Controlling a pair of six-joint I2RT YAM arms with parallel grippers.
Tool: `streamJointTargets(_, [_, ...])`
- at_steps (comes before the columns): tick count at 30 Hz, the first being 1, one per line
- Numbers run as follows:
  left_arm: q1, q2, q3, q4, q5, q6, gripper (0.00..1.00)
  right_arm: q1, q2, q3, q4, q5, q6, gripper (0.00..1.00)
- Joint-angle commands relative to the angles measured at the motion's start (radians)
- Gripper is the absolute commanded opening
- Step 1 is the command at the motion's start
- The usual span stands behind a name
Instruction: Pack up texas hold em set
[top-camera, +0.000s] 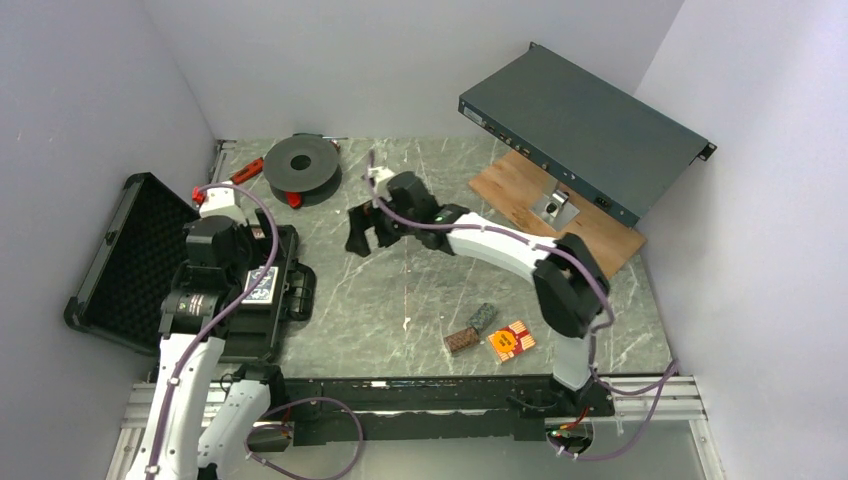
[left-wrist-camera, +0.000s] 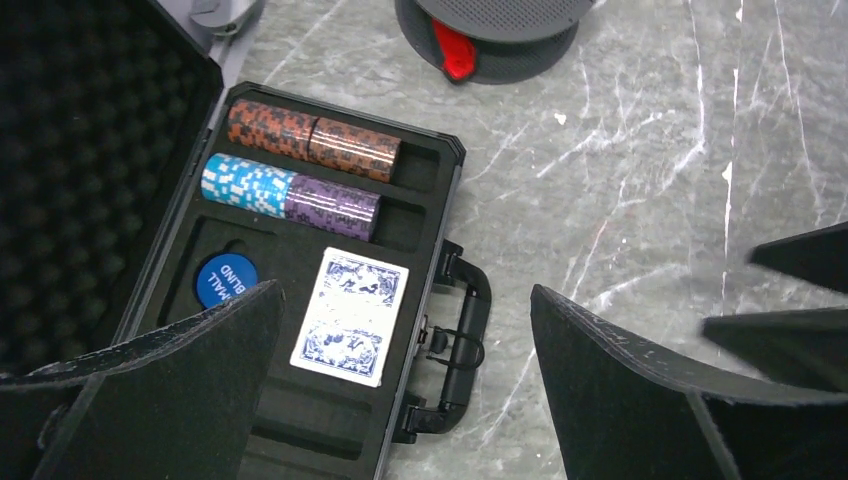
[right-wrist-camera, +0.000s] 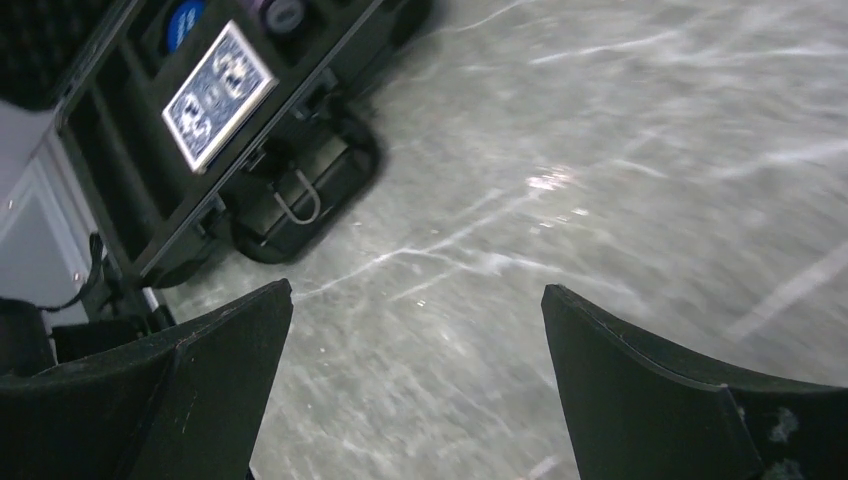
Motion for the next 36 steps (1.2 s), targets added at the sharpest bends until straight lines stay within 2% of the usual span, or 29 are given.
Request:
streamJointTargets(1, [0.001,-0.058,0.004,0.031,-0.099,-0.026,1.0,0.053,0.132,0.145,0.053,-0.181,-0.077,0.98])
streamJointTargets(6, [0.001,-0.097,-0.011,0.04,-0.108,-0.036,1.0,0.104,0.274,0.253,0.073,-0.196,-0.188,0.94])
streamJointTargets(11, [0.001,-0.091,-0.007,0.033,-0.105,-0.041,0.99,0.112,0.396,0.372,0.089,-0.228,-0.191,0.88])
streamJointTargets(21, [0.001,-0.078,-0.003,0.036,-0.083,-0.042,0.98,0.133,0.545,0.512,0.132,-0.16,-0.189,0.77])
streamJointTargets(28, [0.0,-0.07,-0.001,0.036,-0.075,-0.04,0.98,0.148,0.636,0.597,0.125,-0.186,-0.212,0.69])
streamJointTargets(36, [0.0,-0.068,0.002,0.031,-0.08,-0.041,0.98,0.176,0.701,0.659,0.069,-0.19,-0.278,0.64])
